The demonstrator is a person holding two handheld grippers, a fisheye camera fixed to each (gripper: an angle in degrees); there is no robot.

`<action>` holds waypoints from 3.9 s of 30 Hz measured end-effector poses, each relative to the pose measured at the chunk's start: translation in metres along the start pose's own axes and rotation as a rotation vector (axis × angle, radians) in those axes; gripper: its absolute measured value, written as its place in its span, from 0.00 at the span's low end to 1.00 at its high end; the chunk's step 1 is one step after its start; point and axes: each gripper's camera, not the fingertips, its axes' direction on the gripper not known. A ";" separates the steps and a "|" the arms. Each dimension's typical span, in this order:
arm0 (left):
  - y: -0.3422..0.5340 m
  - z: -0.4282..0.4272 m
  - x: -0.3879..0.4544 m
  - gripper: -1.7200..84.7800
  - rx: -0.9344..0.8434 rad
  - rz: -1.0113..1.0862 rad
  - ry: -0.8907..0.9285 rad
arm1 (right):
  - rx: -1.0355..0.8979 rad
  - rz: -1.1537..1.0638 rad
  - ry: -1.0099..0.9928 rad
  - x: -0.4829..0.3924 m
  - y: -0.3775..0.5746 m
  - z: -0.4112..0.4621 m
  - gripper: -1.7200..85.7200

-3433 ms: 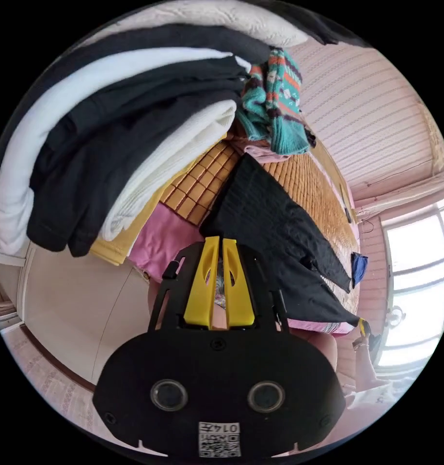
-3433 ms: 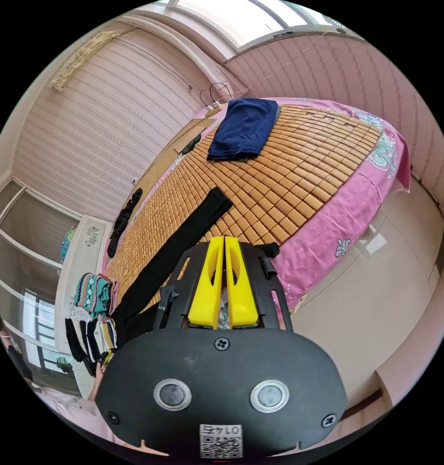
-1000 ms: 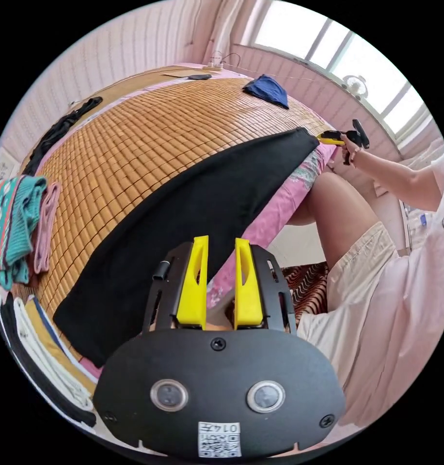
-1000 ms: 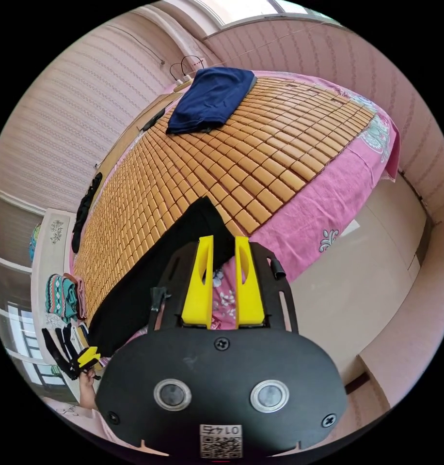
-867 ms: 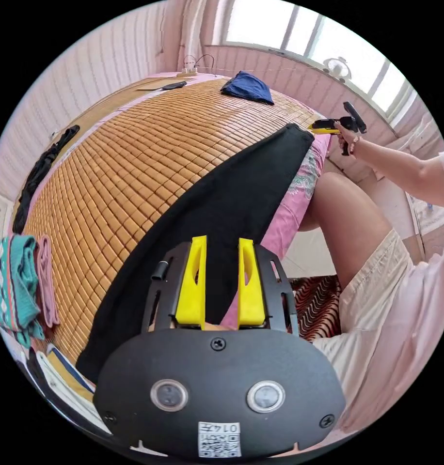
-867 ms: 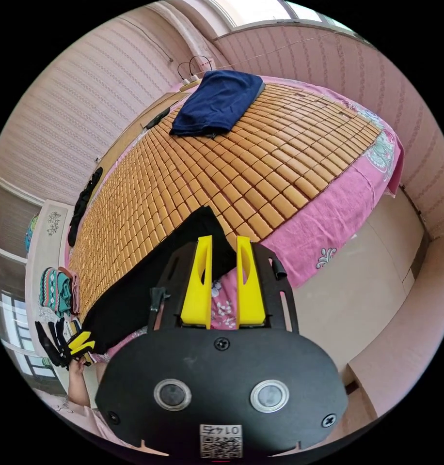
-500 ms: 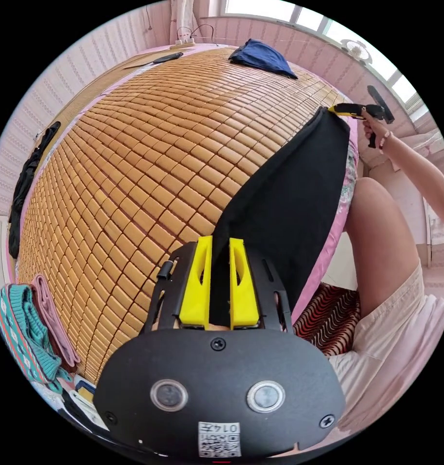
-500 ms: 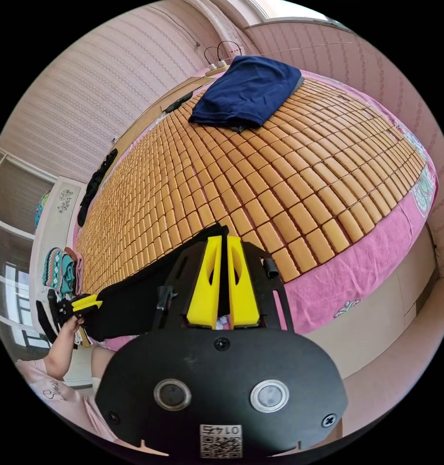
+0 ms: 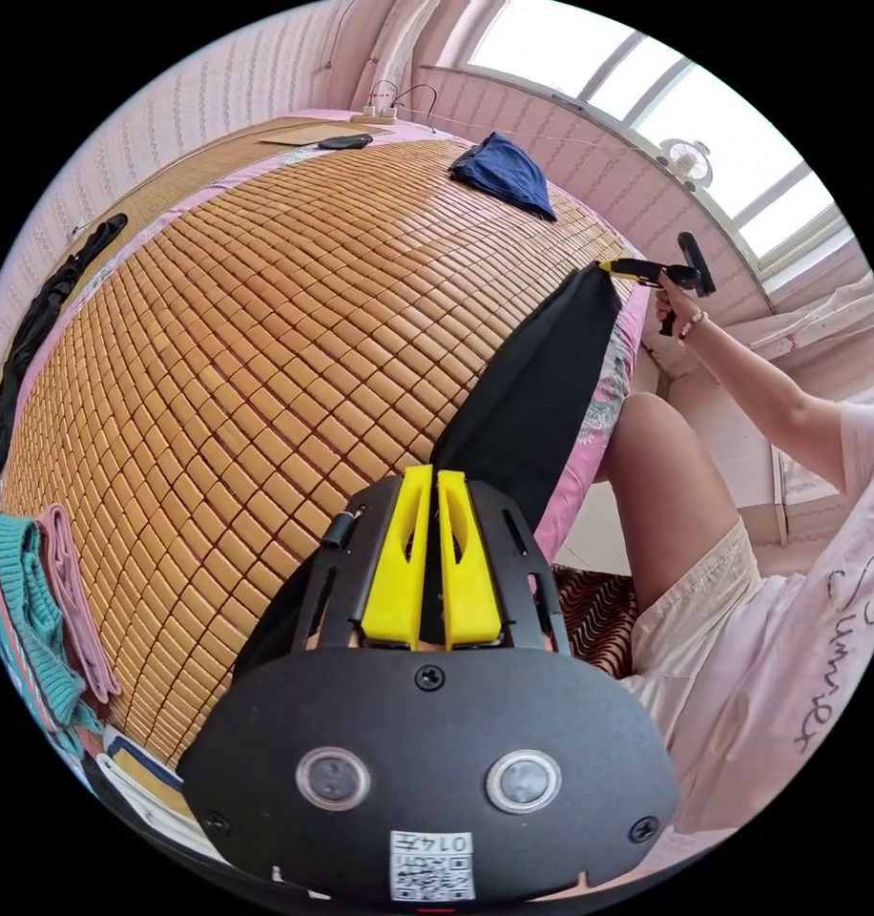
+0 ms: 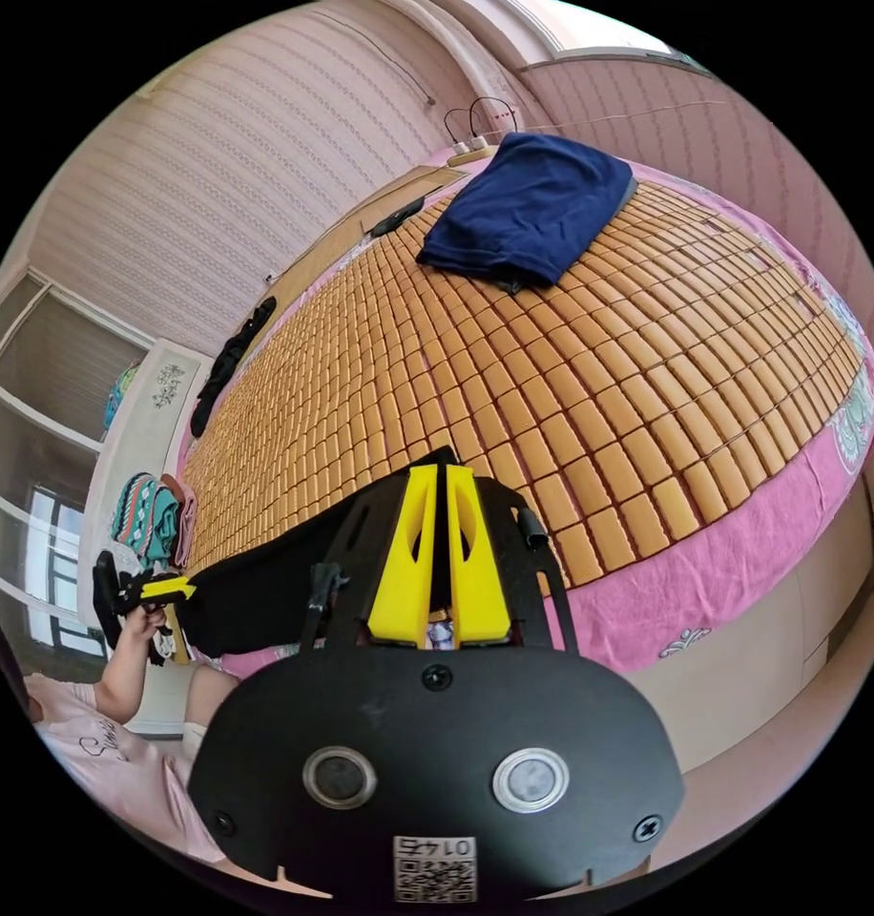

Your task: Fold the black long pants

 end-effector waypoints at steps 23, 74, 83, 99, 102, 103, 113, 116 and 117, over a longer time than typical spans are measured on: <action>0.051 0.046 -0.021 0.09 0.171 -0.116 -0.109 | -0.192 -0.139 0.123 -0.047 0.110 0.222 0.01; 0.122 0.295 0.071 0.01 0.286 -0.003 -0.126 | -0.950 -1.076 0.568 -0.498 0.272 0.654 0.01; 0.124 0.264 0.085 0.05 0.339 0.011 -0.092 | -0.313 -0.580 -0.244 -0.308 0.172 0.399 0.02; -0.067 0.326 0.148 0.11 0.276 0.341 0.013 | 0.183 0.059 0.288 0.031 0.060 0.162 0.22; -0.131 0.330 0.161 0.11 0.304 0.439 -0.029 | 0.181 0.009 0.313 0.039 0.045 0.152 0.19; -0.145 0.332 0.163 0.11 0.300 0.454 -0.043 | 0.173 0.005 0.321 0.043 0.041 0.148 0.18; -0.301 0.405 0.232 0.12 0.162 0.518 -0.118 | 0.221 -0.040 0.378 0.044 0.036 0.089 0.14; -0.317 0.426 0.244 0.12 0.060 0.525 -0.131 | 0.249 -0.047 0.351 0.046 0.044 0.071 0.13; -0.318 0.429 0.245 0.12 0.049 0.525 -0.112 | 0.256 -0.038 0.342 0.048 0.046 0.068 0.12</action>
